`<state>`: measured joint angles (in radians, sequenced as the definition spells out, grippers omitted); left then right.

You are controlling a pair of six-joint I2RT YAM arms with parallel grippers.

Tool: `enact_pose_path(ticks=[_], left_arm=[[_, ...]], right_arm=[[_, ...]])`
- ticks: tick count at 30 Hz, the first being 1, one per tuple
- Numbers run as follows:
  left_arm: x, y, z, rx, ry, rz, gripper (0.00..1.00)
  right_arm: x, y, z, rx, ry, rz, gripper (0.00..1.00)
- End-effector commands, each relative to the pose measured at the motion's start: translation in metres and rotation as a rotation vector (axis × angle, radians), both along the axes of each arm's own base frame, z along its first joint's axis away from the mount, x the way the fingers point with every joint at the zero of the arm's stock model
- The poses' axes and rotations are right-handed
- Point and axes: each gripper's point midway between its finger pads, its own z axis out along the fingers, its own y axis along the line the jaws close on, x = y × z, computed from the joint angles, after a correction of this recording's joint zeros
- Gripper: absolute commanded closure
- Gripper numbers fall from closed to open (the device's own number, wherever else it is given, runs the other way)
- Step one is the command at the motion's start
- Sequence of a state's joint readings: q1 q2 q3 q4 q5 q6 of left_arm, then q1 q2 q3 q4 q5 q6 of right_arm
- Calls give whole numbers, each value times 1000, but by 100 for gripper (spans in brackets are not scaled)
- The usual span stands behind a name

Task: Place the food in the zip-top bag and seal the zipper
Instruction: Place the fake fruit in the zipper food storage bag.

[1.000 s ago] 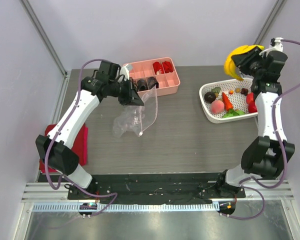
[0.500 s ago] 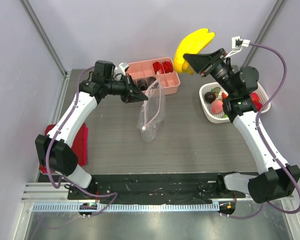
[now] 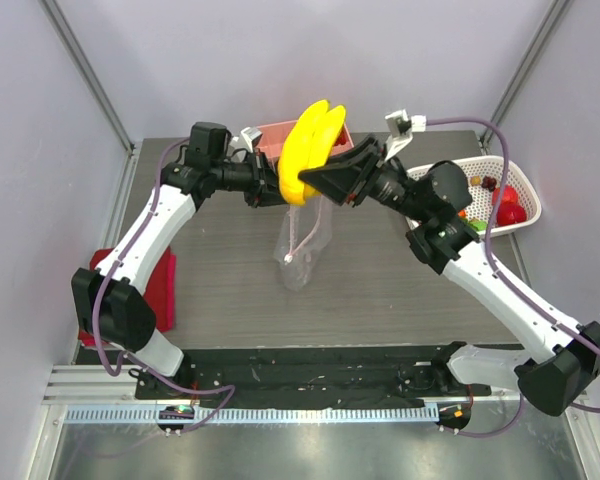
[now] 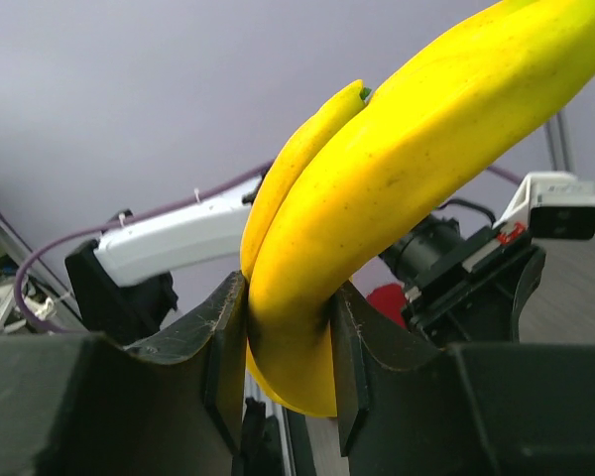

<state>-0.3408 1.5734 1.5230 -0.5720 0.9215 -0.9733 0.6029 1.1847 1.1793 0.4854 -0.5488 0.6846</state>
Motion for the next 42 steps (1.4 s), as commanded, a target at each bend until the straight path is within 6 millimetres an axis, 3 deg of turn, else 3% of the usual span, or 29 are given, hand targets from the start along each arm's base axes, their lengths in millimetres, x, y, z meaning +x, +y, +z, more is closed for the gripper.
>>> enact_pose_path(ticks=[1,9,11,17,19,29,42], left_arm=[[-10,-2,20,-58,-33,-50,100],[-16,-2,19,-71,-18,-78,100],[-17,-2,20,-75,-18,-86,100],[-17,-3,13,-80,9,-95,100],[-16,-3,14,-87,8,-99,100],[-32,-1,24,-120,7,-152,100],[-42,6,26,-124,25,-189,100]], right_arm=[[-7,8,-19,-53,-70,18,99],[0,13,-70,-155,-24,12,99],[2,12,-73,-159,-42,1,99],[-12,18,-41,-73,-84,90,99],[-14,21,-41,-76,-90,110,99],[-10,12,-95,-277,-287,20,99],[7,-4,-134,-545,-620,-72,99]])
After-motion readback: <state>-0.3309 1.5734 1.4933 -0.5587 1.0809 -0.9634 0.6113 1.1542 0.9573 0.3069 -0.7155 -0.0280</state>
